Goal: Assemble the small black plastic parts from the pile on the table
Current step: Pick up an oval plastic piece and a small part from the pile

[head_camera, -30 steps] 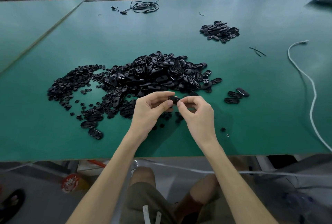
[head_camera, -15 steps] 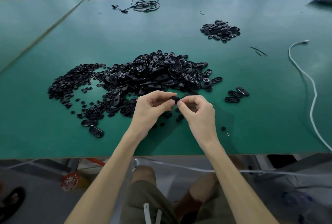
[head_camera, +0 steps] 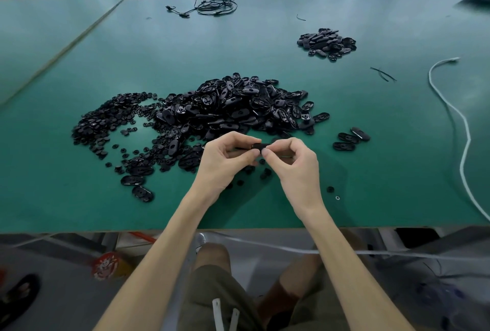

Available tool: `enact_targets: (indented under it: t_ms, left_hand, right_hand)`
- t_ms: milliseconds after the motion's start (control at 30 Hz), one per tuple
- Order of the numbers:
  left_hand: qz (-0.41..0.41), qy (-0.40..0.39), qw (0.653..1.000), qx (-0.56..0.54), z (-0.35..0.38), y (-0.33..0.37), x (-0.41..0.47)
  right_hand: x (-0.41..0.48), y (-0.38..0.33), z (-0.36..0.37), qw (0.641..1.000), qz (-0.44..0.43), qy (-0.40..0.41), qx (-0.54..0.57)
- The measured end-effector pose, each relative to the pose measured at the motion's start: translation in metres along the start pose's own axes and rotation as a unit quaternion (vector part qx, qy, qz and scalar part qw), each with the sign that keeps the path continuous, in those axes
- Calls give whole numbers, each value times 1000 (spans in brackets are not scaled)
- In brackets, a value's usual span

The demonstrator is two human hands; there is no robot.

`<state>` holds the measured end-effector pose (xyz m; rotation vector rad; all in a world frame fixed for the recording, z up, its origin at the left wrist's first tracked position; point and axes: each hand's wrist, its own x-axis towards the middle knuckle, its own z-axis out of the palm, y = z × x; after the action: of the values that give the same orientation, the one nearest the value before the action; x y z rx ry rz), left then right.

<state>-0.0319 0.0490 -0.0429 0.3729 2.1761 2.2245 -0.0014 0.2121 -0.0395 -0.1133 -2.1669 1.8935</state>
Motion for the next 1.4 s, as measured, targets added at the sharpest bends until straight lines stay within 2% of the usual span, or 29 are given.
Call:
enact_targets:
  t_ms: [600,800,1400]
  left_hand:
    - [-9,-9,1000,-6,0,1,0]
    - [-1,-26,999,40,3,0,0]
    - [-10,-25,999,30,3,4,-2]
  right_hand:
    - [3,4,-2,999,-4,-22,31]
    - [3,5,-3,999,-4,-24,38]
    - [2,0,-7,995,4,-50,88]
